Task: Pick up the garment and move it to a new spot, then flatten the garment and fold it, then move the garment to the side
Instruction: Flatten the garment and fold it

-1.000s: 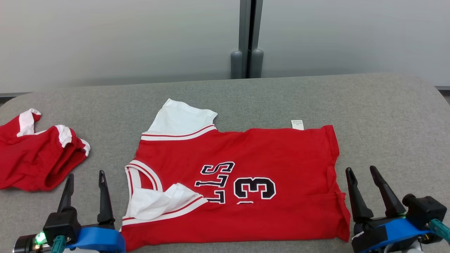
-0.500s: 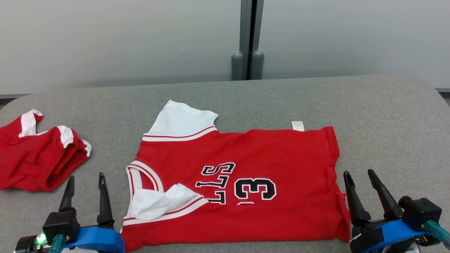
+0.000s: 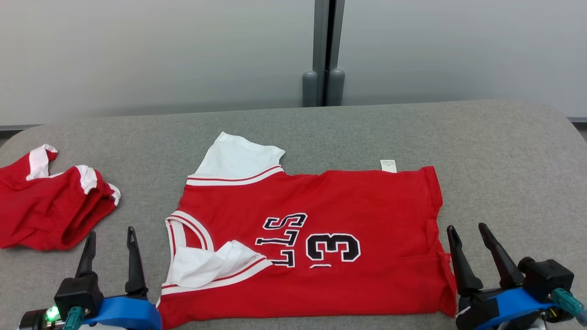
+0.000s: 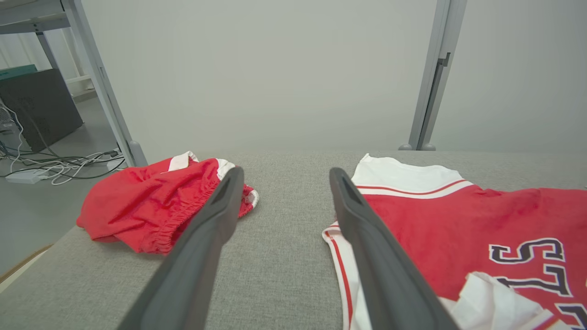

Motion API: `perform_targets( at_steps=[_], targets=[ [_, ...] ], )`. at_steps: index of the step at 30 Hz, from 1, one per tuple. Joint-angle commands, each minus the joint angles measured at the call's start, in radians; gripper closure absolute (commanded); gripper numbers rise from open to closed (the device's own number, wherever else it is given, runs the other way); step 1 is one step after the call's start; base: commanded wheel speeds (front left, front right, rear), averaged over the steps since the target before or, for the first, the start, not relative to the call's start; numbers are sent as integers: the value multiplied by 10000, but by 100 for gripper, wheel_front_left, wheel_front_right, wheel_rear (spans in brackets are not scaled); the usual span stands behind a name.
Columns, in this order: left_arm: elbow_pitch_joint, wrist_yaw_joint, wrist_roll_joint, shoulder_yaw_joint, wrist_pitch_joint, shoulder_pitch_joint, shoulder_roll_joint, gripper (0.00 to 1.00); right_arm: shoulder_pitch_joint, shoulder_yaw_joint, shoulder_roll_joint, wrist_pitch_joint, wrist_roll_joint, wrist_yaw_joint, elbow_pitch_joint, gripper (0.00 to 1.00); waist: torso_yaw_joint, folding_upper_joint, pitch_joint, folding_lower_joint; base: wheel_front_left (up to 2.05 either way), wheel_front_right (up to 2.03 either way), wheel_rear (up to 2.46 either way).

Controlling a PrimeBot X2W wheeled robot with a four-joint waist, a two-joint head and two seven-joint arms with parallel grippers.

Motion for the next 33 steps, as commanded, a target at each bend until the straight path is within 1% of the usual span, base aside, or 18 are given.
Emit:
perform_targets(
  at_steps=[1, 16, 22, 33],
  targets=[
    [2, -16, 70, 15, -27, -40, -6, 0, 16, 8, 17, -48, -27, 2, 35, 0, 1, -1, -9, 0, 0, 0, 0],
    [130, -197, 183, 229, -27, 51, -81, 0, 111, 49, 43, -48, -61, 2, 161, 0, 41, -1, -197, 0, 0, 0, 0],
    [27, -109, 262, 197, -27, 204, -177, 0, 171, 63, 50, -48, -75, 2, 198, 0, 40, -1, -266, 0, 0, 0, 0],
    [119, -259, 262, 273, -27, 166, -122, 0, 158, 91, 47, -48, -84, 2, 257, 0, 41, -1, -316, 0, 0, 0, 0]
  ],
)
